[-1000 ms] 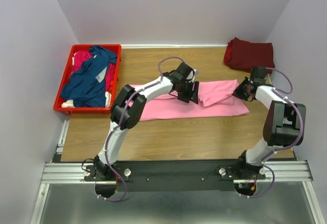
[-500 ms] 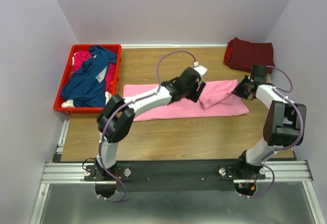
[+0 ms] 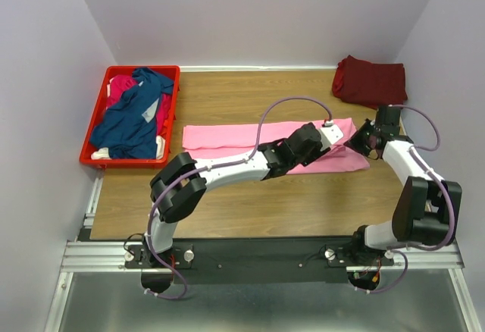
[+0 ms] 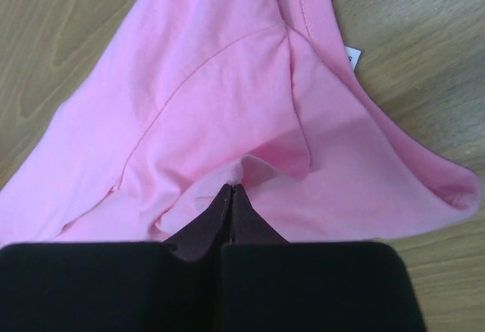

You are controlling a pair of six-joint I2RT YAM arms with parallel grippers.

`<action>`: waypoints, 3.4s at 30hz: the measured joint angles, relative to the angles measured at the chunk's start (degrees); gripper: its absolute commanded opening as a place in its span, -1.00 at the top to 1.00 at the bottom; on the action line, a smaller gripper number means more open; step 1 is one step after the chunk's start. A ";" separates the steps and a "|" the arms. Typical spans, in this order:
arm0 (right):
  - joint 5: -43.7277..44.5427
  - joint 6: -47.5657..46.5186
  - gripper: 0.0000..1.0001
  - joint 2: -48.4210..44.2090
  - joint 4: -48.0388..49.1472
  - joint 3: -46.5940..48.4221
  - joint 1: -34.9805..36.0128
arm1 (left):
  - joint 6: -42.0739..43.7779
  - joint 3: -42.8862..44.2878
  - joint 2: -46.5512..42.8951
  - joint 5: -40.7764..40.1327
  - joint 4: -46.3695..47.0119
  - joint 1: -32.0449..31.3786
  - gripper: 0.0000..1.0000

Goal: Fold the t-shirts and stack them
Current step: Fold the tshirt

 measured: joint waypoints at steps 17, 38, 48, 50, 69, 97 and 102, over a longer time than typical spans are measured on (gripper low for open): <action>0.00 -1.14 0.89 -3.19 -2.60 -4.48 0.00 | 3.19 3.48 11.04 3.87 -2.12 -1.84 0.24; 0.00 -2.73 0.90 -0.37 -3.10 -3.80 0.00 | 4.17 15.65 20.63 3.45 -12.44 -1.27 0.27; 0.00 -3.23 0.90 -0.26 -3.30 -3.52 0.00 | 4.17 17.92 21.35 1.40 -16.31 -0.44 0.29; 0.00 -3.23 0.89 -0.26 -3.37 -3.50 0.00 | 4.17 18.05 21.35 1.36 -16.81 -0.26 0.34; 0.00 -3.23 0.90 0.22 -3.58 -2.73 0.00 | 3.74 18.56 21.90 -3.34 -17.70 -0.20 0.32; 0.04 -3.28 0.90 -2.71 -6.05 -0.83 0.00 | 3.54 18.18 20.39 -1.07 -20.28 -0.07 1.00; 0.09 -3.61 0.90 -3.52 -7.32 -0.70 0.00 | 3.65 17.64 18.34 1.86 -21.51 -0.09 1.00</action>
